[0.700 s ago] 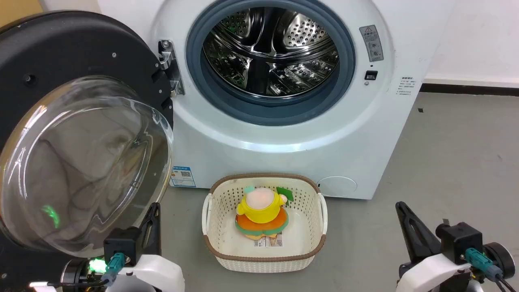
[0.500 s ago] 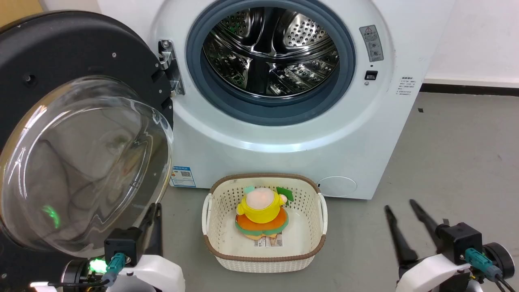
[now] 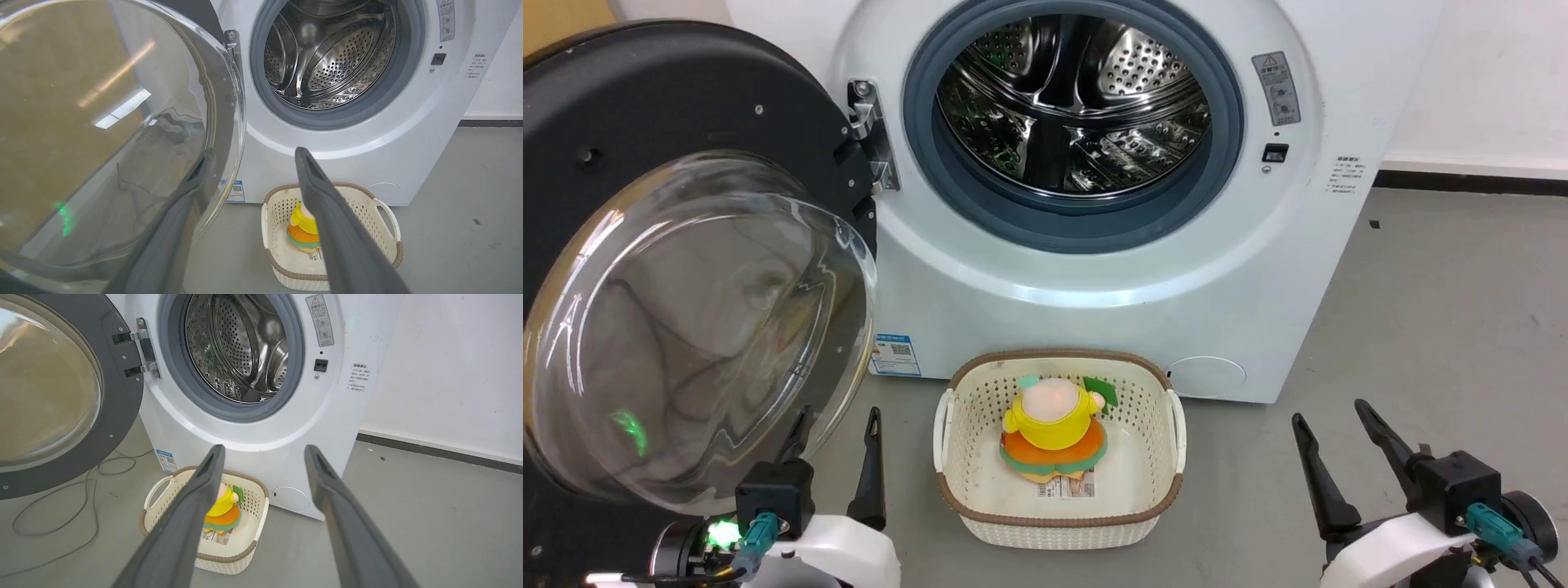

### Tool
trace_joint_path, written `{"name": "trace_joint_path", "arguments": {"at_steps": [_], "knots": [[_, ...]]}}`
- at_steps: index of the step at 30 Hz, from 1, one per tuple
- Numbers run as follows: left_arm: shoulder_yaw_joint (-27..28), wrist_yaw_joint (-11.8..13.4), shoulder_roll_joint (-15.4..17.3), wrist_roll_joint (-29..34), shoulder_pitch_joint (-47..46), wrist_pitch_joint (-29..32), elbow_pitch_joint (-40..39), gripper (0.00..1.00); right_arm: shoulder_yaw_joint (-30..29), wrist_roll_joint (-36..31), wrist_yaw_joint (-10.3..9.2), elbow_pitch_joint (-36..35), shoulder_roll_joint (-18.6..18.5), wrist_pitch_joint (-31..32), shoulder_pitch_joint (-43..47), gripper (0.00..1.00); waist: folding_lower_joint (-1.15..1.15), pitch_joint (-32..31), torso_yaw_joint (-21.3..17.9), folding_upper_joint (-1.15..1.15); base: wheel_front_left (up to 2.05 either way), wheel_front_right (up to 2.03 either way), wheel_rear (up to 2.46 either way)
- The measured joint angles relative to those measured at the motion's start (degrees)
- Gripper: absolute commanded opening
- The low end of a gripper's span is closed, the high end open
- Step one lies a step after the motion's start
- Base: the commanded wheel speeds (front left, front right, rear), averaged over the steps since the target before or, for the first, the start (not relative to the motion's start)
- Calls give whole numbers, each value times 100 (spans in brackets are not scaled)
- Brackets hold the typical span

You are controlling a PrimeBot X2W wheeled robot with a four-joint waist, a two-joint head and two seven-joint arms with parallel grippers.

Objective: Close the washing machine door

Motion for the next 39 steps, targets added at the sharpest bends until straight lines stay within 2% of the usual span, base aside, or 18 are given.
{"name": "trace_joint_path", "arguments": {"at_steps": [4,39], "knots": [[-20,30,0,-8,1,-51,-3,100,1,31,0,11,-1,-52,2,100,0,-7,48,0,0,0,0],[-59,186,-1,-114,154,-523,-261,100,270,565,0,124,-31,-510,73,100,0,-97,1257,0,0,0,0]]}}
